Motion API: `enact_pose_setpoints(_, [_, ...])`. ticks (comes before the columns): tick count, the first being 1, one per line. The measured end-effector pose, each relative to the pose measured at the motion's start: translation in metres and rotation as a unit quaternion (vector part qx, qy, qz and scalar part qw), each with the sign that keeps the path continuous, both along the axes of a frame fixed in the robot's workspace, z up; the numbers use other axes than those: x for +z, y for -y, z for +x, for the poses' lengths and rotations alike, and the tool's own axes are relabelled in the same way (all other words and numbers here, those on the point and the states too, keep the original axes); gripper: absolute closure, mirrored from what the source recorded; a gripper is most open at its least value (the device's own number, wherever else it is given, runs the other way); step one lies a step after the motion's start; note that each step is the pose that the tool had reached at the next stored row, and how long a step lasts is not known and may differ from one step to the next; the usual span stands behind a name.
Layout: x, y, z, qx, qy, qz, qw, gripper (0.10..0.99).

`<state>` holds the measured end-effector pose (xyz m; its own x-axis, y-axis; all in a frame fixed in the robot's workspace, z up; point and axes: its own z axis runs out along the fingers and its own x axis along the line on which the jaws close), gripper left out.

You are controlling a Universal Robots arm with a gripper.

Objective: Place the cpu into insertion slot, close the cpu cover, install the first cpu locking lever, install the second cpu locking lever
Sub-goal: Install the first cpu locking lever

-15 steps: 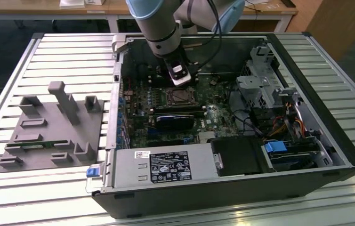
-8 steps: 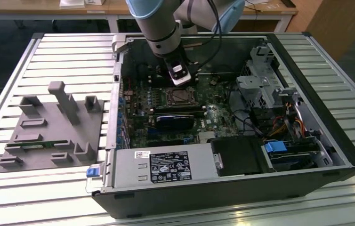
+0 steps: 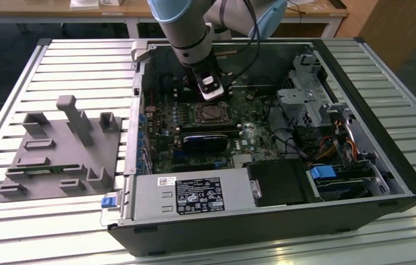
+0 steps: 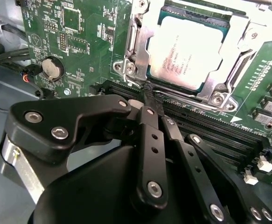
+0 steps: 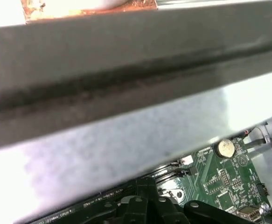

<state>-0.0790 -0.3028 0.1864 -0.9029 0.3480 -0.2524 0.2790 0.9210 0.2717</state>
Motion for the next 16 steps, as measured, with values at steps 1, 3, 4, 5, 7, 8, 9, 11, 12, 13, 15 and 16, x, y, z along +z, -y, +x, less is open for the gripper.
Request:
enact_pose_setpoints(1, [-0.0002, 0.0, 0.0002, 0.0, -0.0003, 0.003, 1.0, 0.984])
enact_pose_setpoints(3, [-0.0006, 0.0, 0.001, 0.0, -0.001, 0.0073, 1.0, 0.984])
enact_pose_setpoints(4, [-0.0007, 0.0, 0.0017, 0.0, -0.0012, 0.0079, 1.0, 0.984])
enact_pose_setpoints(5, [-0.0008, 0.0, 0.0026, 0.0, -0.0013, 0.008, 1.0, 0.984])
enact_pose_setpoints(7, [-0.0008, 0.0, 0.0049, 0.0, -0.002, 0.008, 1.0, 0.984])
enact_pose_setpoints(8, [-0.0008, 0.0001, 0.0061, 0.0, -0.0023, 0.008, 1.0, 0.984])
enact_pose_setpoints(9, [-0.0008, 0.0002, 0.007, 0.0, -0.0025, 0.0081, 1.0, 0.984])
enact_pose_setpoints(11, [-0.0008, 0.0007, 0.0077, 0.0, -0.0027, 0.0081, 1.0, 0.984])
enact_pose_setpoints(12, [-0.0008, 0.0012, 0.0077, 0.0, -0.0027, 0.0082, 1.0, 0.984])
enact_pose_setpoints(13, [-0.0009, 0.0029, 0.0078, 0.0, -0.0026, 0.0087, 1.0, 0.984])
enact_pose_setpoints(15, [-0.0009, 0.0055, 0.0078, -0.001, -0.0026, 0.0088, 1.0, 0.984])
enact_pose_setpoints(16, [-0.0008, 0.0068, 0.0077, -0.001, -0.0027, 0.0087, 1.0, 0.984])
